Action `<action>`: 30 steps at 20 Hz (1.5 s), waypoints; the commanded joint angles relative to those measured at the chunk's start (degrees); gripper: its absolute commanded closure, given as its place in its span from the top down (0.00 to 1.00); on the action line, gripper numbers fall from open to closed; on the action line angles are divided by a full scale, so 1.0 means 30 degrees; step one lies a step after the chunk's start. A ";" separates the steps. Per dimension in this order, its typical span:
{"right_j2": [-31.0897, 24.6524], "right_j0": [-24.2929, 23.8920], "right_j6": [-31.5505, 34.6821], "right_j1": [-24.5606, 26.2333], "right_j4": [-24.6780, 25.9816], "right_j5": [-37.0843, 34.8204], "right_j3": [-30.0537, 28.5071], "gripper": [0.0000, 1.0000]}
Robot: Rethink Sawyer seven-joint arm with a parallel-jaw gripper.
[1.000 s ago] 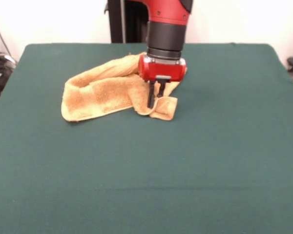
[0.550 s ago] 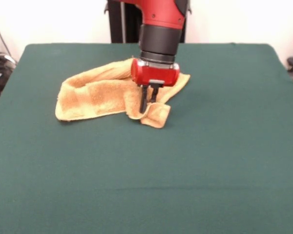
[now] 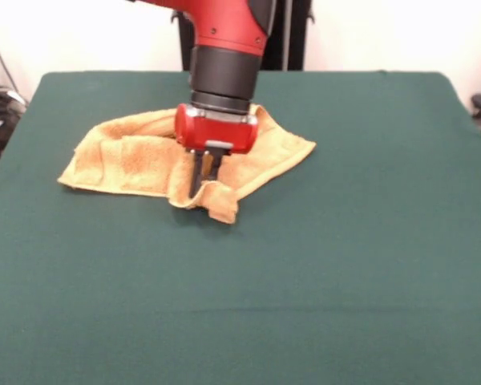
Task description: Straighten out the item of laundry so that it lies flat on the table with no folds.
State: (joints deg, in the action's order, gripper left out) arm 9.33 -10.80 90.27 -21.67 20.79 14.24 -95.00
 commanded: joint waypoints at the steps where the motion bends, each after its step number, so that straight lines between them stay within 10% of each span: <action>1: -0.2229 -0.0071 0.1854 0.0545 -0.0230 -0.3041 0.1245 0.00; 7: -0.2428 0.0051 0.2142 0.0384 -0.0906 -0.5160 0.0420 0.00; 8: -0.2560 -0.0043 0.2058 0.0343 -0.0935 -0.5642 0.0376 1.00; 19: -0.1892 0.0178 0.2731 0.0379 -0.0802 -0.4481 0.0256 1.00; 30: 0.2714 0.5043 0.4374 -0.3203 -0.3074 -0.5338 -0.2489 1.00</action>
State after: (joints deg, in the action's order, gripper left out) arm 14.13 -3.51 90.27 -26.73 17.16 6.56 -97.15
